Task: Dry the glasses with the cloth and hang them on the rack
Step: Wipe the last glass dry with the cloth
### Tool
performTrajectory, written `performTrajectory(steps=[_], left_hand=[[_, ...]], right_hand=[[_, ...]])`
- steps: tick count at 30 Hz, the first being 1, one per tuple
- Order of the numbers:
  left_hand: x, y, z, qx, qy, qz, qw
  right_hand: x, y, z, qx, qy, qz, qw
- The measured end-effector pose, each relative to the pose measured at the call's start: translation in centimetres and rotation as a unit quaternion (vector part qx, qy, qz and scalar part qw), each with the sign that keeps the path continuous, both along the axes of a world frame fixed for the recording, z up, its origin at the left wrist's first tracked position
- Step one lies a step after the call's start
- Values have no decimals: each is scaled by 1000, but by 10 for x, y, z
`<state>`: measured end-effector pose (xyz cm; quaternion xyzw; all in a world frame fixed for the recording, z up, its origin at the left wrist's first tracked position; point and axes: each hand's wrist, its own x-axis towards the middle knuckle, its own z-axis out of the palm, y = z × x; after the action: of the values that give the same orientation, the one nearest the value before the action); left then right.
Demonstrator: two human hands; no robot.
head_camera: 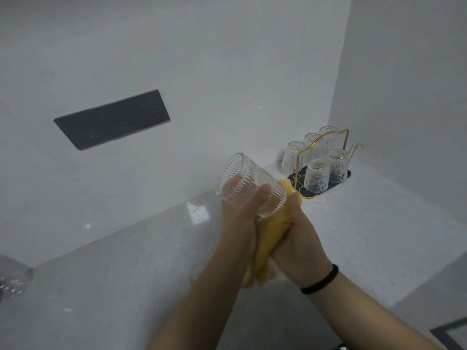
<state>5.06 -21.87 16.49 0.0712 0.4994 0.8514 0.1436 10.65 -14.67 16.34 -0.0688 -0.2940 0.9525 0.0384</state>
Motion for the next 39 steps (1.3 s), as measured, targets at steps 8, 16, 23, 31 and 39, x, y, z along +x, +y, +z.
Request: performTrajectory(steps=[8, 16, 23, 31, 39], left_hand=[[-9, 0, -3, -19, -9, 50, 999], [-1, 1, -8, -22, -80, 8, 996], [3, -7, -20, -106, -17, -32, 994], [-6, -36, -15, -195, 51, -225, 953], [-3, -36, -23, -102, -66, -405, 906]], right_hand=[[4, -7, -2, 161, -91, -50, 982], [-4, -5, -3, 180, -144, -65, 971], [-3, 8, 6, 294, -153, -95, 939], [1, 27, 20, 524, -14, -87, 847], [-8, 38, 11, 541, 27, -183, 821]])
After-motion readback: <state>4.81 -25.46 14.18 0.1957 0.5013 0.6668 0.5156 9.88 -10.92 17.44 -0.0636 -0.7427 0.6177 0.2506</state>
